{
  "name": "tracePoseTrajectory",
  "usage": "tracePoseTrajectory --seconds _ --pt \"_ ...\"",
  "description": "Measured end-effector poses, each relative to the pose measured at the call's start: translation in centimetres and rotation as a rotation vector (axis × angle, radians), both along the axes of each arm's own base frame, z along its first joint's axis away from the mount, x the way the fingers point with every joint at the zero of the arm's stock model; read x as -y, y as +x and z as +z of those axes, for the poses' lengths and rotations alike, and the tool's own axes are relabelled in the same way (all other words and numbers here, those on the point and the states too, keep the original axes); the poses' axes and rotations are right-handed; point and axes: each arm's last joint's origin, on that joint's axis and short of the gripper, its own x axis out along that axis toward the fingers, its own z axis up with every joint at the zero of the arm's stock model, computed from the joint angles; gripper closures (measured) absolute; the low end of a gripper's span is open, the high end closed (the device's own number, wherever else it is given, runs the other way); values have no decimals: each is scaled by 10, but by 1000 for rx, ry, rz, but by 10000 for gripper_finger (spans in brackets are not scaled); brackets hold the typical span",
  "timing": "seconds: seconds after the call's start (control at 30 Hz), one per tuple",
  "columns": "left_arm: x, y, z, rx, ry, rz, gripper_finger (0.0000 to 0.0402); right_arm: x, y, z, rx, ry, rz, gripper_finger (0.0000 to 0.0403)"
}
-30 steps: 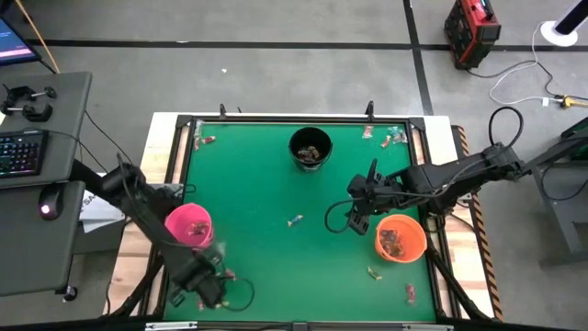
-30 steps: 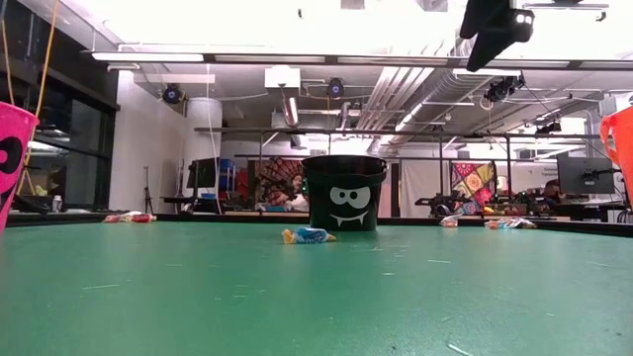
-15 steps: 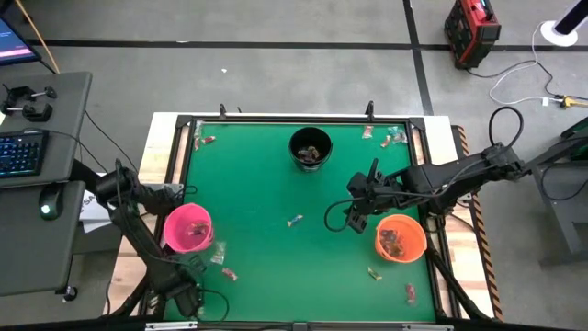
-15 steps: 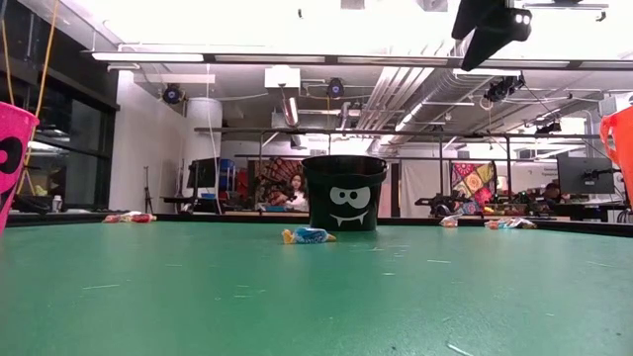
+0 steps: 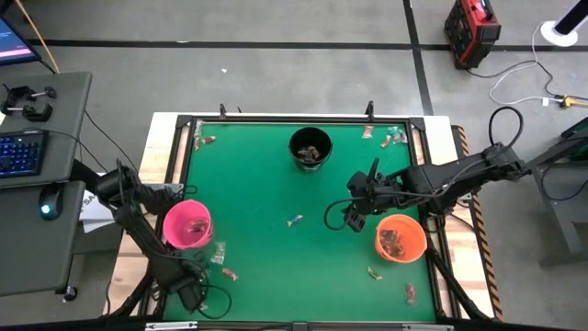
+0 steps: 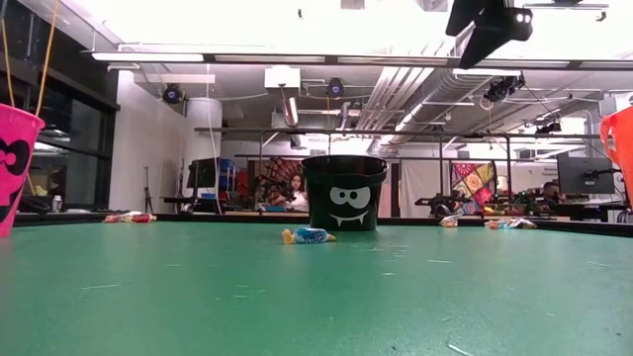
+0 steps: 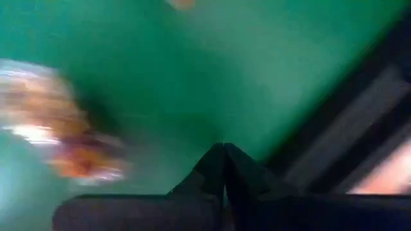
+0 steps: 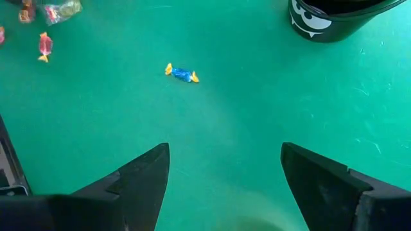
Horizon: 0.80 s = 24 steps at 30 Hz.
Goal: Sort candy by brand, put in halloween buckets
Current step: Put the transparent candy into the black bucket
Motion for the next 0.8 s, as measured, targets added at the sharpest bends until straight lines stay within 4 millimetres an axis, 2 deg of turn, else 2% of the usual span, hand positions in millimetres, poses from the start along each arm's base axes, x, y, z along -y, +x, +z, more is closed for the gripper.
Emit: tracePoseTrajectory --seconds 0.13,0.27,0.5,0.63,0.7,0.8 --pt "2 22 11 137 -7 -12 401 0 0 0 3 0 1 112" --pt "3 41 26 193 -27 18 401 0 0 0 1 -5 8 112" --pt "5 66 68 346 2 -32 401 0 0 0 -5 -25 39 112" --pt "2 76 96 296 -81 216 401 0 0 0 -7 -34 55 112" --pt "2 73 104 261 -136 336 401 0 0 0 -9 -40 63 112" --pt "6 64 112 289 -143 412 396 0 0 0 -10 -43 63 112"
